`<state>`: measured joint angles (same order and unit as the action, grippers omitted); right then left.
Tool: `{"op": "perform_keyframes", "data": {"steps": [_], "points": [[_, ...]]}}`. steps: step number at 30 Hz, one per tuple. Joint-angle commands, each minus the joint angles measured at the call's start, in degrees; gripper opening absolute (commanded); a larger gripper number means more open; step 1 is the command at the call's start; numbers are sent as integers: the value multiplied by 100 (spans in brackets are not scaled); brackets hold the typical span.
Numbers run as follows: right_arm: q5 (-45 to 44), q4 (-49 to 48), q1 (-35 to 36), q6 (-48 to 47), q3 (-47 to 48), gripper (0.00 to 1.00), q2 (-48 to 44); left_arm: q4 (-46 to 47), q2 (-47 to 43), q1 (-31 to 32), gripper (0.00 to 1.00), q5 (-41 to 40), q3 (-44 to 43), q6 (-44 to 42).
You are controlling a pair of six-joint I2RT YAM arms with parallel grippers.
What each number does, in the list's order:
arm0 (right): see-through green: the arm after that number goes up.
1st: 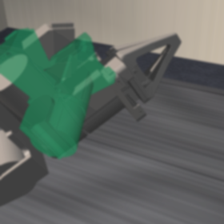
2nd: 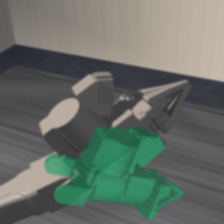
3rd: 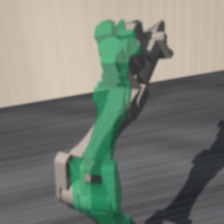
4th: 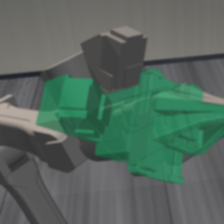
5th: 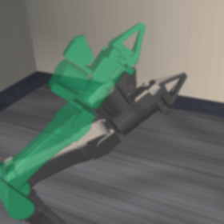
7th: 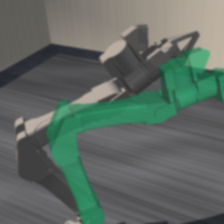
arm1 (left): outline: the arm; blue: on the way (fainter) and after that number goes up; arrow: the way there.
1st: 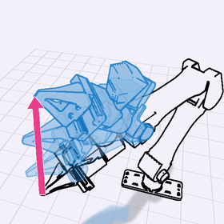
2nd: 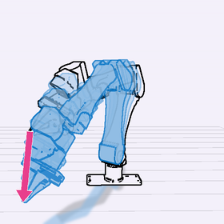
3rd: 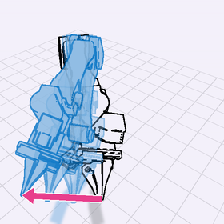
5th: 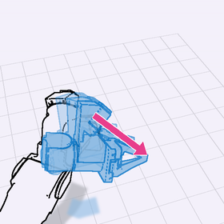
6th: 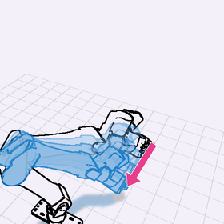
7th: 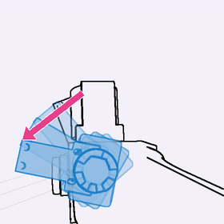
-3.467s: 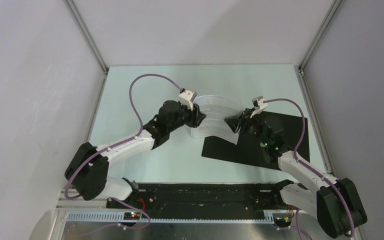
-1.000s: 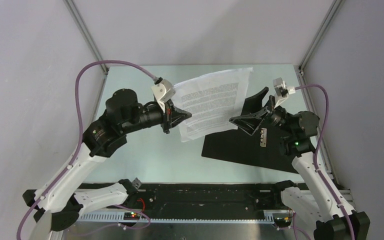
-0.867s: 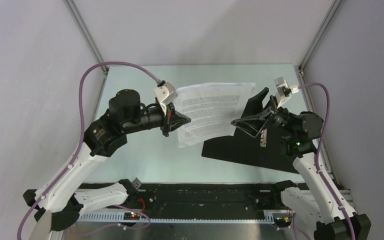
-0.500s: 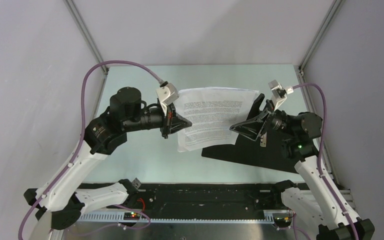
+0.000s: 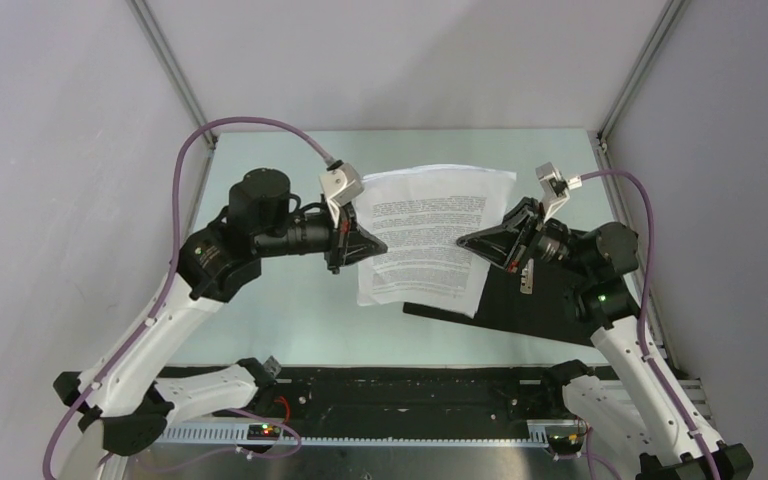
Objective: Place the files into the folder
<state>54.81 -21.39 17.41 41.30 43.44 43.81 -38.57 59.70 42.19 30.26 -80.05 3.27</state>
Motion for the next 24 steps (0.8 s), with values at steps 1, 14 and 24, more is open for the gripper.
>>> {"op": "perform_keyframes", "data": {"steps": [1,14,24], "points": [[-454,280,25,-65,212,7,-111,97,129,-50,7,-33,-164,130],[-7116,5651,21,-1179,2295,0,-567,2361,1365,422,82,-4616,577,2908],[-9267,6521,30,-1837,3125,0,-308,2533,4597,1380,69,-4489,-1027,3918]]}}
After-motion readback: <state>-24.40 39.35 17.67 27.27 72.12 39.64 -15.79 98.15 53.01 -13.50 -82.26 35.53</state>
